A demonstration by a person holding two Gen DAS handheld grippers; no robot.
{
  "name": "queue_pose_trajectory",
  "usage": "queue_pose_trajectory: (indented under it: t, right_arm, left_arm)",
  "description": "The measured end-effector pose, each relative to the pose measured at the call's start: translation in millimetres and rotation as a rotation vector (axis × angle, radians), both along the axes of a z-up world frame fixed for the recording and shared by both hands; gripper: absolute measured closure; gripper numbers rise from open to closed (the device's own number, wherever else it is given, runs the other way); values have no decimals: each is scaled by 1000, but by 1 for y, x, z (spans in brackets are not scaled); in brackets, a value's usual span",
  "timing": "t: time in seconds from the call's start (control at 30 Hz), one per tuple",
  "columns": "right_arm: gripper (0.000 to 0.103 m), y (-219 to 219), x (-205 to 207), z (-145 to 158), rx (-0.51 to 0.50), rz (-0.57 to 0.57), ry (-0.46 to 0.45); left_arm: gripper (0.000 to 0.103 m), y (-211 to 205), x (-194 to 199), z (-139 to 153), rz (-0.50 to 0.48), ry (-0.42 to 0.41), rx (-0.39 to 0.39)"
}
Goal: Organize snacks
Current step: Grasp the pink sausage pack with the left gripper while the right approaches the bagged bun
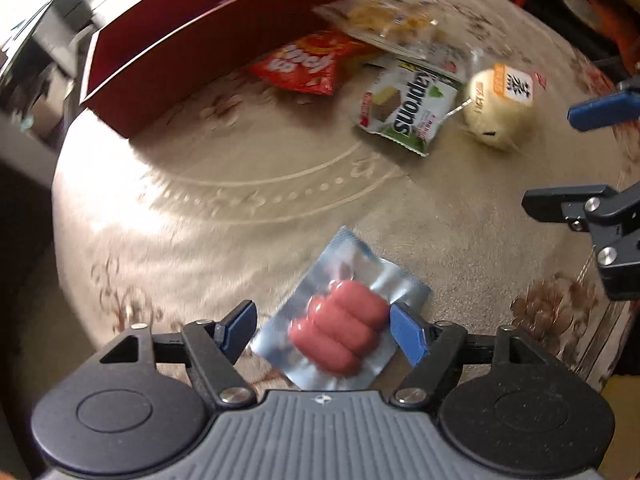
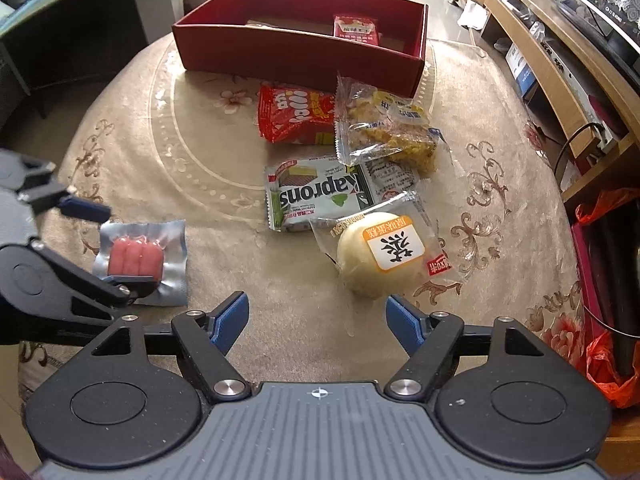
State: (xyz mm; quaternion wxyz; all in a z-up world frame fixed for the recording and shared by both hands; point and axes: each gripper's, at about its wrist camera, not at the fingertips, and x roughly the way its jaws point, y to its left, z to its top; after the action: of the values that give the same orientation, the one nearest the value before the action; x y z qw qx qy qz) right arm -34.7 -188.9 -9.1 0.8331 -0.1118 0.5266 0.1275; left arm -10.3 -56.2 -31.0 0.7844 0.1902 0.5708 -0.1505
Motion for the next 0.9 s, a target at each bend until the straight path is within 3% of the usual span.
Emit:
queue_pose_trajectory:
  t: [0.2, 0.33, 0.47, 0.6, 0.73, 0.77, 0.9]
  right_arm:
    - [22, -1, 2, 0, 7, -2, 1]
    - [22, 0, 2, 2, 11, 7, -3]
    - [22, 0, 0, 5, 19, 8, -10]
    - [22, -3, 2, 6, 26, -5, -18]
    - [23, -12, 10, 11, 40, -43, -36]
    - [23, -16, 17, 13, 51, -56, -42]
    - [23, -24, 41, 19, 94, -100, -47]
  left_arm:
    - [27, -10, 13, -12, -31, 67, -22]
    - [24, -6, 7, -14, -6, 52, -35]
    - [37, 4, -7, -11, 55, 58, -80]
    - [37, 3, -20, -10, 98, 25, -68]
    - [38, 14, -13, -5, 196, 14, -128]
    - [51, 16, -11, -3, 207, 9, -140]
    - [54, 15, -3, 2, 225, -2, -157]
